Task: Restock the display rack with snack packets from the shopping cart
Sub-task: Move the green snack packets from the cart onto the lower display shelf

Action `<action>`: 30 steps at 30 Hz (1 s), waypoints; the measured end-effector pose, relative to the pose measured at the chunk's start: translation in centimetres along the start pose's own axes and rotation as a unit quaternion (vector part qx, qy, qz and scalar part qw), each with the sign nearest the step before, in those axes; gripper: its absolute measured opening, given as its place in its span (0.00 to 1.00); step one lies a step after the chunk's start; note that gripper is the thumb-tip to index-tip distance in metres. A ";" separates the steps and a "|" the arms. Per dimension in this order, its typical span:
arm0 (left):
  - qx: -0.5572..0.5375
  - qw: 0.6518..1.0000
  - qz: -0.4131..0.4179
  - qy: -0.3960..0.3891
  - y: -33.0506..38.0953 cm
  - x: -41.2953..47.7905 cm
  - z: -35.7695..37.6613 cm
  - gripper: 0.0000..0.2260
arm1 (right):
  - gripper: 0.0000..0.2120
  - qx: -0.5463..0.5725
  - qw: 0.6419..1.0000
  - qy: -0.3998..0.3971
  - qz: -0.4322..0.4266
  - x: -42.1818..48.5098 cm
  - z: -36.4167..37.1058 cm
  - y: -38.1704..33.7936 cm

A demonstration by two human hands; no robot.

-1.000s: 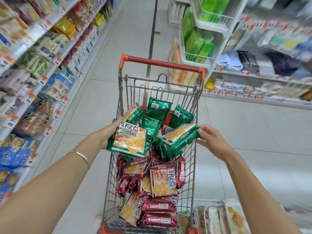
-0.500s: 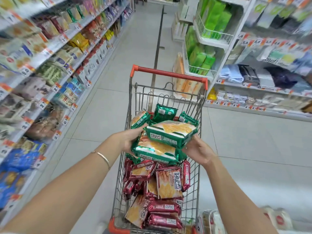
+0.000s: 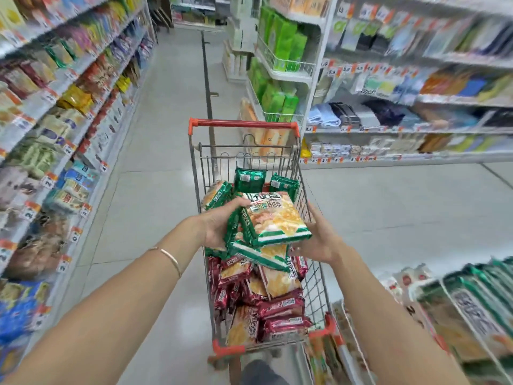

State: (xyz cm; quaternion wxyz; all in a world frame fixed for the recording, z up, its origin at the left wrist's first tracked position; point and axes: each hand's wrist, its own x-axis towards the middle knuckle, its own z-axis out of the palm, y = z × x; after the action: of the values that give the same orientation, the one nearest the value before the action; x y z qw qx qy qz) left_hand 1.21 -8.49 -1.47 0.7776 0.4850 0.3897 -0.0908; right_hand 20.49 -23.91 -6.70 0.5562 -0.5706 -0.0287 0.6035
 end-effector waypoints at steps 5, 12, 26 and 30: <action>0.120 0.993 0.009 0.007 -2.8 -1.7 5.0 0.35 | 0.17 -0.009 0.999 0.022 -0.034 -7.4 0.3 4.3; 0.279 0.956 0.015 -0.087 -6.0 -3.1 19.5 0.42 | 0.20 0.036 0.983 0.145 -0.106 -22.8 -6.7 10.3; 0.377 0.873 0.128 -0.280 -22.0 -9.6 55.6 0.64 | 0.25 0.187 0.887 0.355 -0.229 -56.3 -25.4 26.3; 0.431 0.824 0.122 -0.346 -27.7 -12.3 64.6 0.70 | 0.23 0.221 0.859 0.392 -0.244 -63.6 -29.5 32.0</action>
State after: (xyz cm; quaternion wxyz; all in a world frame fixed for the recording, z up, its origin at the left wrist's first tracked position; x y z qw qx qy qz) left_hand 11.87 -78.91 2.71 0.5780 0.7511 -0.0461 -0.3156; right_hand 4.14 -98.56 3.45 0.7622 -0.5971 0.1874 0.1655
